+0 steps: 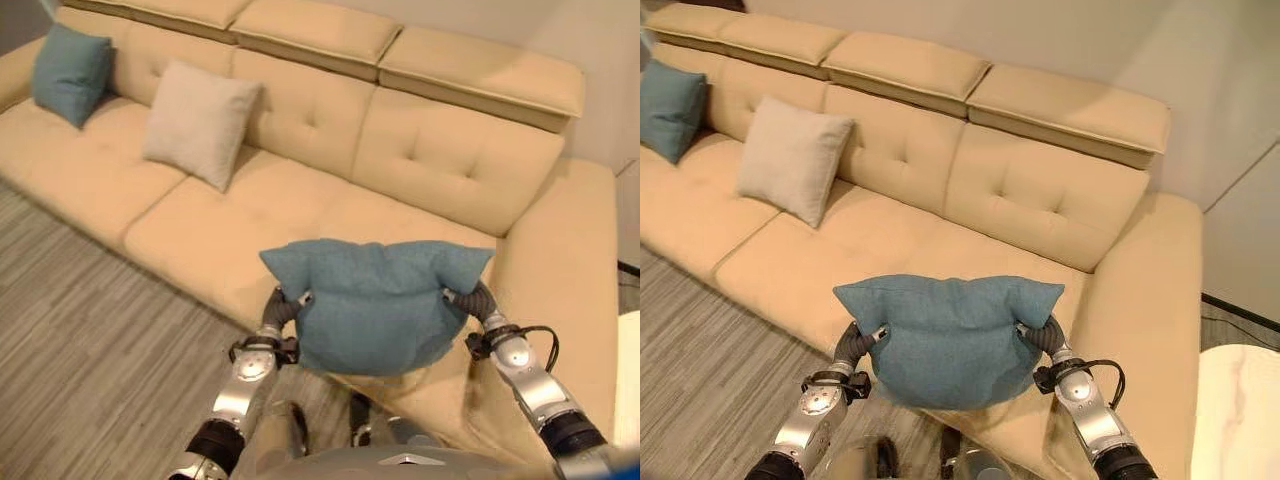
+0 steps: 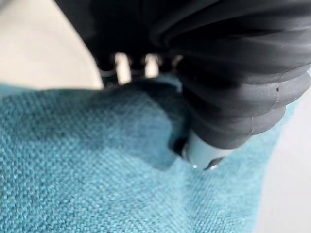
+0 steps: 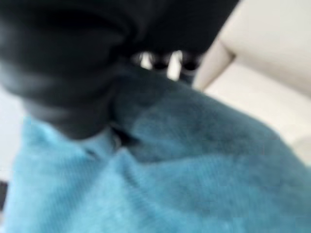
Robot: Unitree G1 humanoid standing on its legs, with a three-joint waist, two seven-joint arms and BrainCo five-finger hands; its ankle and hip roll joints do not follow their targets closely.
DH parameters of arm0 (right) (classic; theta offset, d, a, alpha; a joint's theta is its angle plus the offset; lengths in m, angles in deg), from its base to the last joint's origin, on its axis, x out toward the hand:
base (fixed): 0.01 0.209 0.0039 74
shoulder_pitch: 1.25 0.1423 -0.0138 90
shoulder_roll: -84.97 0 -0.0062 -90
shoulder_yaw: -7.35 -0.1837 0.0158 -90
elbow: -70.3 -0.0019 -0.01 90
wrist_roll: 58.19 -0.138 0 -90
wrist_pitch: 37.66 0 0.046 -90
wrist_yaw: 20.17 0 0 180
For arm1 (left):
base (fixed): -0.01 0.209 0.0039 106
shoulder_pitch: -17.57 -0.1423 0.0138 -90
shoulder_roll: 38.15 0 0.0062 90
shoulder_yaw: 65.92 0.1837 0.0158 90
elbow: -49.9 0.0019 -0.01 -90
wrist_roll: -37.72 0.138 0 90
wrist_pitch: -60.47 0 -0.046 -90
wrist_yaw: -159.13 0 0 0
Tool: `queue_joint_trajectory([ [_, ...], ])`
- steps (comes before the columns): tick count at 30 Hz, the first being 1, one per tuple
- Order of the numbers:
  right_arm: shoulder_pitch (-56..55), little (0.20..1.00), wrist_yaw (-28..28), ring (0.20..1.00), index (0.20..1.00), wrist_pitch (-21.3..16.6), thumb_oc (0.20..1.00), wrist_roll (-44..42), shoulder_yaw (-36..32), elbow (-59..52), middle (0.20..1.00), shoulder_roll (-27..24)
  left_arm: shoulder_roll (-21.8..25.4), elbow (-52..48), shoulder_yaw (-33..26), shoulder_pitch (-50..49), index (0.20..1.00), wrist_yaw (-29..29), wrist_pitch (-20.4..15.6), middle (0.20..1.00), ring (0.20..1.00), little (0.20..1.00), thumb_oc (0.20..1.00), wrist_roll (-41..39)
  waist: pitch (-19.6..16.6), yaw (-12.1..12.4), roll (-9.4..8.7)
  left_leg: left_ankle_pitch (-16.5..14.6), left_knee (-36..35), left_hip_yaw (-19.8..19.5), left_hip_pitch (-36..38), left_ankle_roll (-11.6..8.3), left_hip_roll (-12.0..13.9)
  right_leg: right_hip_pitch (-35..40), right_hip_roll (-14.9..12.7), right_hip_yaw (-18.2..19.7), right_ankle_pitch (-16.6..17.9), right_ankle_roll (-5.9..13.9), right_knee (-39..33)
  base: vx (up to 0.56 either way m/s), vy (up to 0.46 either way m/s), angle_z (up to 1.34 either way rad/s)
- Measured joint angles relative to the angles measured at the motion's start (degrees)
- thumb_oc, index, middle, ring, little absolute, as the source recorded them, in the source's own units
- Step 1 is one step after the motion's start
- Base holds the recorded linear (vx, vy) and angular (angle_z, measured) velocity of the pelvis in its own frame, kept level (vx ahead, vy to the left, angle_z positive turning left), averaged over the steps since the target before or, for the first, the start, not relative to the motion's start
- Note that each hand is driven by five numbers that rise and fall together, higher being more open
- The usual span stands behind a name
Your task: Pick up all the scattered cushions and arrange them neatly on the sofa.
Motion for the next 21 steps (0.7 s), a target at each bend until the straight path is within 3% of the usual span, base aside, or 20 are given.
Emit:
queue_joint_trajectory([
  [2,1.4,0.200,0.0,0.200,0.200,0.0,0.200,0.0,0.2,1.8,0.200,0.2,0.0,0.0,0.0,0.1,0.200,0.1,0.0,0.200,0.200,0.200,0.200,0.0,0.1,1.9,-0.03,2.3,-9.4,-5.5,1.5,-0.46,-1.1,1.9,1.9,3.8,0.3,0.65,-2.0,0.24,0.101,-1.09],
  [3,1.6,0.200,0.0,0.200,0.200,0.3,0.200,0.0,0.2,2.4,0.200,0.7,0.2,0.0,0.0,0.2,0.200,0.0,0.0,0.200,0.200,0.200,0.200,0.0,0.0,2.1,-0.18,2.3,-9.0,-5.3,2.4,-0.44,-0.4,3.0,2.1,3.6,0.6,0.18,-2.3,0.37,0.224,-0.62],
  [4,1.4,0.200,0.1,0.200,0.200,0.8,0.200,0.0,0.0,2.4,0.200,0.7,0.0,0.0,0.2,0.4,0.200,0.1,0.1,0.200,0.200,0.200,0.200,0.0,-0.1,1.0,-0.57,3.4,-8.6,-9.0,4.7,-0.91,-1.0,4.7,2.1,6.4,0.5,0.37,-3.0,0.26,0.182,-0.38],
  [5,1.9,0.200,0.1,0.200,0.200,0.8,0.200,0.0,-0.5,2.3,0.200,0.6,-0.3,-0.1,0.3,0.7,0.200,0.1,0.1,0.200,0.200,0.200,0.200,0.0,0.0,1.2,-0.65,3.7,-8.7,-9.6,5.4,-0.55,-1.7,4.7,2.1,7.4,0.6,0.48,-3.1,0.24,0.214,-0.46],
  [7,2.8,0.200,0.0,0.200,0.200,0.9,0.200,0.1,-1.3,2.3,0.200,1.0,-0.2,-0.2,0.4,0.0,0.200,0.0,0.2,0.200,0.200,0.200,0.200,0.0,0.1,1.9,0.13,5.4,-13.2,-8.9,7.8,1.50,-3.2,5.1,1.9,9.8,0.5,0.71,-2.7,0.17,0.188,-0.67],
  [10,2.7,0.200,-0.1,0.200,0.200,1.1,0.200,0.1,-1.4,2.1,0.200,0.9,0.2,-0.1,1.2,0.0,0.200,0.0,0.5,0.200,0.200,0.200,0.200,0.0,0.2,1.6,1.65,11.3,-17.9,-7.0,12.9,4.53,-3.5,6.9,2.9,11.2,-0.4,2.15,-2.6,0.13,0.182,-0.43],
  [11,2.6,0.200,0.0,0.200,0.200,1.1,0.200,0.3,-1.5,1.8,0.200,0.6,0.4,-0.2,1.7,0.5,0.200,0.0,0.5,0.200,0.200,0.200,0.200,0.0,0.4,1.4,3.48,12.1,-17.9,-5.9,14.8,5.12,-1.4,7.3,4.0,11.4,-3.1,5.20,-1.2,0.05,0.172,-0.51],
  [12,2.7,0.200,0.0,0.200,0.200,1.1,0.200,0.4,-1.6,1.8,0.200,0.6,0.3,-0.2,1.7,1.0,0.200,0.0,0.5,0.200,0.200,0.200,0.200,0.0,0.6,1.5,3.46,11.8,-17.8,-5.9,14.8,5.26,-1.4,5.5,3.6,11.1,-5.3,7.41,0.8,0.07,0.239,-0.72],
  [13,3.5,0.200,0.0,0.200,0.200,1.1,0.200,0.5,-1.5,1.7,0.200,0.5,0.9,-0.2,1.6,1.5,0.200,0.1,0.6,0.200,0.200,0.200,0.200,0.0,0.6,1.5,3.30,11.1,-17.1,-5.0,14.1,5.32,-2.5,4.2,1.7,8.9,-5.9,8.02,0.7,0.05,0.176,-0.79],
  [14,4.6,0.200,0.0,0.200,0.200,1.1,0.200,0.5,-1.6,1.8,0.200,0.5,0.9,-0.4,1.3,1.6,0.200,0.1,0.6,0.200,0.200,0.200,0.200,0.0,0.9,1.7,3.93,10.7,-17.0,-2.9,14.1,5.70,-2.7,2.9,1.6,9.9,-5.3,8.57,1.8,0.04,0.164,-1.09],
  [16,6.3,0.200,-0.2,0.200,0.200,1.2,0.200,0.6,-1.4,1.7,0.200,0.8,1.2,-0.8,0.9,1.4,0.200,0.2,0.6,0.200,0.200,0.200,0.200,0.0,1.2,2.8,4.87,10.3,-16.7,1.1,14.1,6.40,-2.1,0.2,0.9,9.0,-5.9,11.56,5.5,0.02,0.081,-1.23],
  [18,7.1,0.200,-0.5,0.200,0.200,1.2,0.200,0.5,-1.4,1.7,0.200,1.2,1.7,-1.1,-0.5,1.9,0.200,0.2,0.6,0.200,0.200,0.200,0.200,0.0,1.5,3.6,5.60,7.7,-15.7,3.5,14.6,7.75,-1.9,-1.9,-1.9,3.5,-8.3,11.09,7.2,0.03,0.016,-1.26],
  [19,7.3,0.200,-0.5,0.200,0.200,1.1,0.200,0.5,-1.2,1.7,0.200,1.4,1.6,-1.1,-1.3,2.4,0.200,0.3,0.6,0.200,0.200,0.200,0.200,0.0,1.6,4.1,5.66,6.7,-15.3,4.5,14.3,7.58,-1.8,-3.3,-3.8,0.2,-7.0,11.85,7.3,0.04,-0.011,-0.98],
  [21,7.1,0.200,-0.6,0.200,0.200,1.2,0.200,0.5,-1.0,1.7,0.200,1.3,1.5,-1.3,-1.8,2.5,0.200,0.4,0.5,0.200,0.200,0.200,0.200,0.0,1.5,2.8,6.53,5.4,-15.9,5.0,14.2,6.04,-1.5,-3.9,-4.0,-1.4,-4.9,9.78,6.3,0.07,0.012,-0.51],
])
